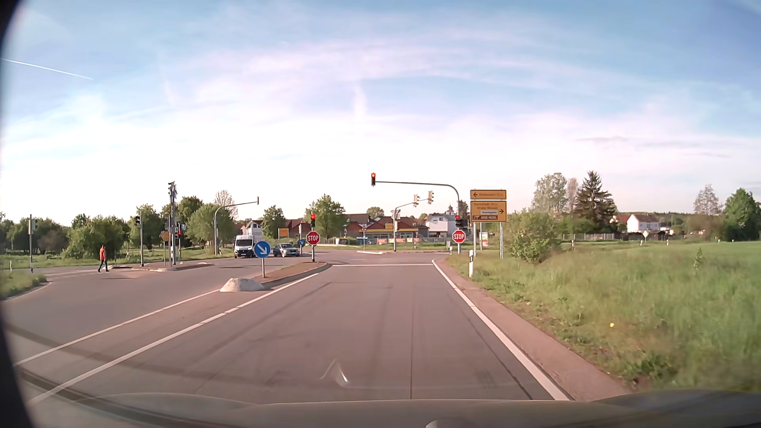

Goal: Follow the waypoints while adhering to traffic rules and regulations

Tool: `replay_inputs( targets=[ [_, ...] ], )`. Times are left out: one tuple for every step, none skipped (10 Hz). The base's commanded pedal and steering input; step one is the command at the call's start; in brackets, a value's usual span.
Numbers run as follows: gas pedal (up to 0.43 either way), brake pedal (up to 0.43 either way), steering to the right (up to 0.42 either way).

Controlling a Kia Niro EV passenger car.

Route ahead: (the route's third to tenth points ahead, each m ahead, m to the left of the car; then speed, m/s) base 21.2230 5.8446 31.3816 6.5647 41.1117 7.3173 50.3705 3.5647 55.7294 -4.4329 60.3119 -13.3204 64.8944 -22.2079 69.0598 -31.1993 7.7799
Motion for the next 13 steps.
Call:
replay_inputs(
  targets=[
    [0.000,0.232,0.003],
    [0.000,0.226,0.002],
    [0.000,0.232,0.002],
    [0.000,0.232,0.001],
    [0.000,0.232,0.000],
    [0.000,0.232,0.000],
    [0.000,0.238,-0.001],
    [0.000,0.238,0.000],
    [0.000,0.238,0.000],
    [0.000,0.238,0.000],
    [0.000,0.238,0.000],
    [0.000,0.238,-0.001],
    [0.000,0.238,-0.001]
  ],
)
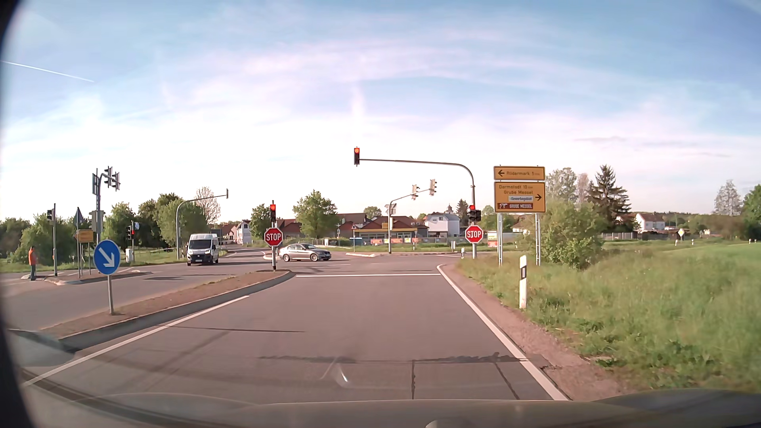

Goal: Follow the waypoints while adhering to traffic rules and regulations

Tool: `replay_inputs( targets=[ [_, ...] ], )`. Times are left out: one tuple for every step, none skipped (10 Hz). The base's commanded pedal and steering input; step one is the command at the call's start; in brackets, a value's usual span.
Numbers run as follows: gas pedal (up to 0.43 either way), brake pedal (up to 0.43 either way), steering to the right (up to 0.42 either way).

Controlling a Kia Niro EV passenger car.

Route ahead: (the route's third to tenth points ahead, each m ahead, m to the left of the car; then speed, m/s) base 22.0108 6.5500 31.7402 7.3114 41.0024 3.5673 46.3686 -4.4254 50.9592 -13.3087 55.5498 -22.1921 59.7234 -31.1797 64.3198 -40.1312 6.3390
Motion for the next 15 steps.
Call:
replay_inputs(
  targets=[
    [0.000,0.244,-0.001],
    [0.000,0.244,-0.001],
    [0.000,0.244,-0.002],
    [0.000,0.244,-0.004],
    [0.000,0.244,-0.004],
    [0.000,0.244,-0.005],
    [0.000,0.244,-0.005],
    [0.000,0.244,-0.005],
    [0.000,0.250,-0.006],
    [0.000,0.244,-0.006],
    [0.000,0.238,-0.006],
    [0.000,0.232,-0.006],
    [0.000,0.238,-0.006],
    [0.000,0.232,-0.006],
    [0.000,0.232,-0.006]
  ],
)
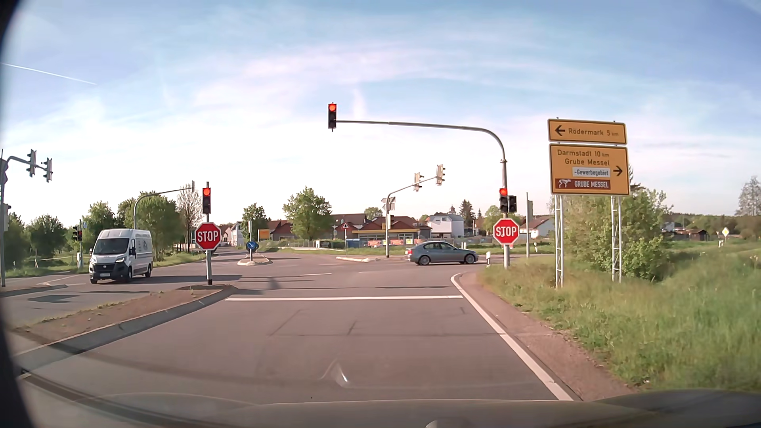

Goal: Follow the waypoints while adhering to traffic rules and regulations

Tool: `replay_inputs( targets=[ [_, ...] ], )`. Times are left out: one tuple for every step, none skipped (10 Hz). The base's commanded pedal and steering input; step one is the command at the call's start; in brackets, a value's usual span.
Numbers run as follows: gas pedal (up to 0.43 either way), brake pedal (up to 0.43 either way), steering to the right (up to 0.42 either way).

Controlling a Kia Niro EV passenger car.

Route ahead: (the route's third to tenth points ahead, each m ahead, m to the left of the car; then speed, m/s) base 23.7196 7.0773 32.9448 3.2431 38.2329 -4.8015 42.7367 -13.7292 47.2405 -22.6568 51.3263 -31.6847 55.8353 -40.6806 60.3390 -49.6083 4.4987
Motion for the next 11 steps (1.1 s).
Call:
replay_inputs(
  targets=[
    [0.000,0.232,-0.006],
    [0.000,0.232,-0.006],
    [0.000,0.232,-0.006],
    [0.000,0.232,-0.006],
    [0.000,0.232,-0.006],
    [0.000,0.232,-0.006],
    [0.000,0.232,-0.006],
    [0.000,0.232,-0.006],
    [0.000,0.232,-0.006],
    [0.000,0.232,-0.006],
    [0.000,0.232,-0.006]
  ],
)
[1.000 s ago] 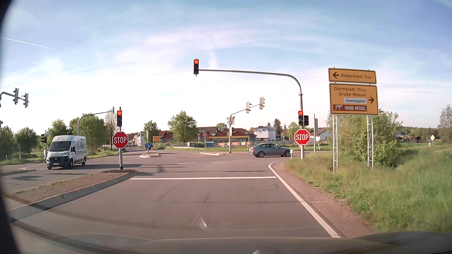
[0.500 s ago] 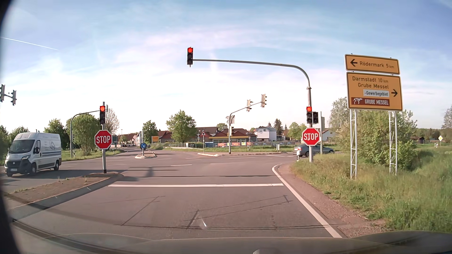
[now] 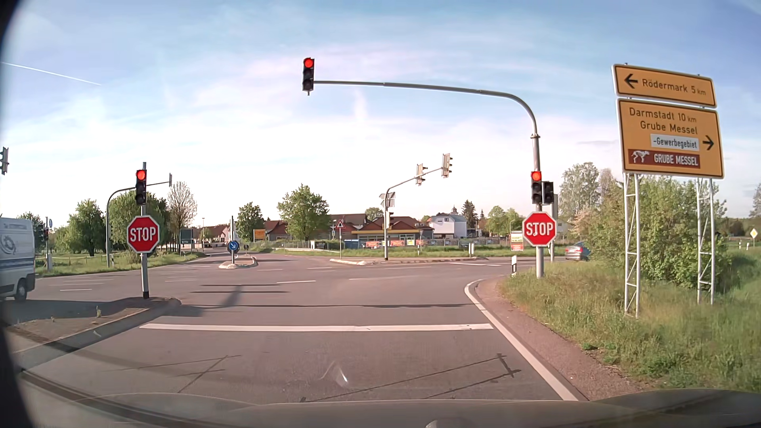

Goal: Follow the waypoints while adhering to traffic rules and regulations

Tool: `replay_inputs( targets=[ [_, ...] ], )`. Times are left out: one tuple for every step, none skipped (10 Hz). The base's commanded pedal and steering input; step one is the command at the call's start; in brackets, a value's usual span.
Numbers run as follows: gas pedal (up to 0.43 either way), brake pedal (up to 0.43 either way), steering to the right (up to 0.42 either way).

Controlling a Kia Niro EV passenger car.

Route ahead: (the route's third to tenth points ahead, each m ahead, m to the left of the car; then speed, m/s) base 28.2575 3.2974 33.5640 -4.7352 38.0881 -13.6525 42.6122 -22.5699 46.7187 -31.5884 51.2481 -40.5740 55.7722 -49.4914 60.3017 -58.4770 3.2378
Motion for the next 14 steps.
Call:
replay_inputs(
  targets=[
    [0.000,0.226,-0.006],
    [0.000,0.232,-0.006],
    [0.000,0.226,-0.006],
    [0.000,0.232,-0.006],
    [0.000,0.226,-0.006],
    [0.000,0.226,-0.005],
    [0.000,0.226,-0.006],
    [0.000,0.226,-0.006],
    [0.000,0.226,-0.005],
    [0.000,0.226,-0.005],
    [0.000,0.226,-0.005],
    [0.000,0.226,-0.005],
    [0.000,0.226,-0.005],
    [0.000,0.226,-0.005]
  ],
)
